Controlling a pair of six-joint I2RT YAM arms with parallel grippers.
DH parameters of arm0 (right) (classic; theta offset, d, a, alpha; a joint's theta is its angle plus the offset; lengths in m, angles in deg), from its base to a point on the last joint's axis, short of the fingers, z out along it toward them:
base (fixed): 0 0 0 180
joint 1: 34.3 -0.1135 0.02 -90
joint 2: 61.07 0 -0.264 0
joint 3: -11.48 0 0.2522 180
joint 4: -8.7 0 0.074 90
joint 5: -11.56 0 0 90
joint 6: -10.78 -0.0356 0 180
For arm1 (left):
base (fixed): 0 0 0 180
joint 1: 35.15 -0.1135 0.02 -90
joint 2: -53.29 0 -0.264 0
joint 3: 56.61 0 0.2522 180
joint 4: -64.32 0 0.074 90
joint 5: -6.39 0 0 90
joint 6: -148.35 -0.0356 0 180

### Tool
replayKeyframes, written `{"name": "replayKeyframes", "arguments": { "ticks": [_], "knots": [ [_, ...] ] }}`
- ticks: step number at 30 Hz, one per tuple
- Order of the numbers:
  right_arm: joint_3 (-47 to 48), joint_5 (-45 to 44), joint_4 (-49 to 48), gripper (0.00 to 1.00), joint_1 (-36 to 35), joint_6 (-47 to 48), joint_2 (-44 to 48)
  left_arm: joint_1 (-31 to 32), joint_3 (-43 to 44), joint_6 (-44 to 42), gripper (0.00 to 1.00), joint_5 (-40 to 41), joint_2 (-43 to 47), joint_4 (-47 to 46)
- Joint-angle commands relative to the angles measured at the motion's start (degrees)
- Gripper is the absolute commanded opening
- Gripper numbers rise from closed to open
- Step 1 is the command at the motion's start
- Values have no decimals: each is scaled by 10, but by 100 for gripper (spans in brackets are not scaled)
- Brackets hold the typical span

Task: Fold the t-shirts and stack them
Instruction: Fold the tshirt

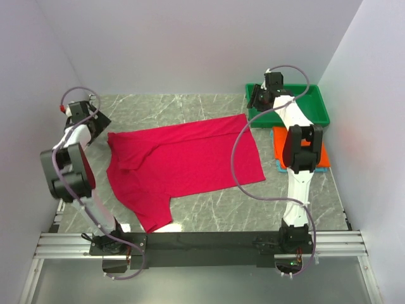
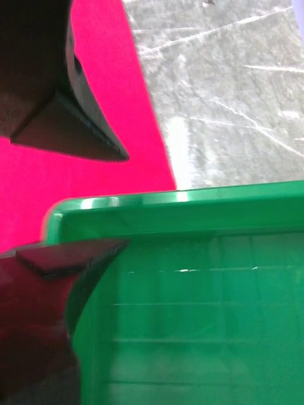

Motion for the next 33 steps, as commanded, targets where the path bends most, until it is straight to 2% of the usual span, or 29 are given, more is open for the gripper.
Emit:
{"name": "replayKeyframes", "arguments": {
  "ticks": [1, 6, 8, 11, 15, 17, 21, 24, 28, 32, 33],
  "knots": [
    [-25, -29, 11, 61, 0, -18, 104, -1, -14, -15, 99, 51, 118, 37],
    [-169, -60, 25, 65, -19, -53, 226, 3, -63, 7, 100, 104, 235, 174],
    [-234, -58, 31, 65, -25, -68, 273, 2, -102, 16, 99, 101, 289, 218],
    [-299, -57, 36, 65, -46, -83, 330, 2, -166, 27, 99, 92, 357, 246],
    [-420, -31, 16, 62, -81, -100, 389, 10, -241, 46, 93, 55, 424, 263],
    [-450, -27, 15, 60, -109, -109, 406, 23, -276, 56, 91, 40, 453, 268],
    [-518, -37, 9, 57, -156, -111, 434, 57, -319, 85, 87, 45, 476, 266],
    [-548, -23, -13, 56, -166, -113, 432, 80, -329, 94, 79, 60, 464, 255],
    [-567, -24, -25, 54, -166, -114, 425, 107, -323, 102, 76, 47, 447, 230],
    [-570, 0, -34, 53, -166, -111, 417, 174, -300, 106, 76, 55, 436, 208],
    [-571, 16, -41, 52, -166, -111, 418, 194, -294, 109, 74, 88, 433, 210]
  ]
}}
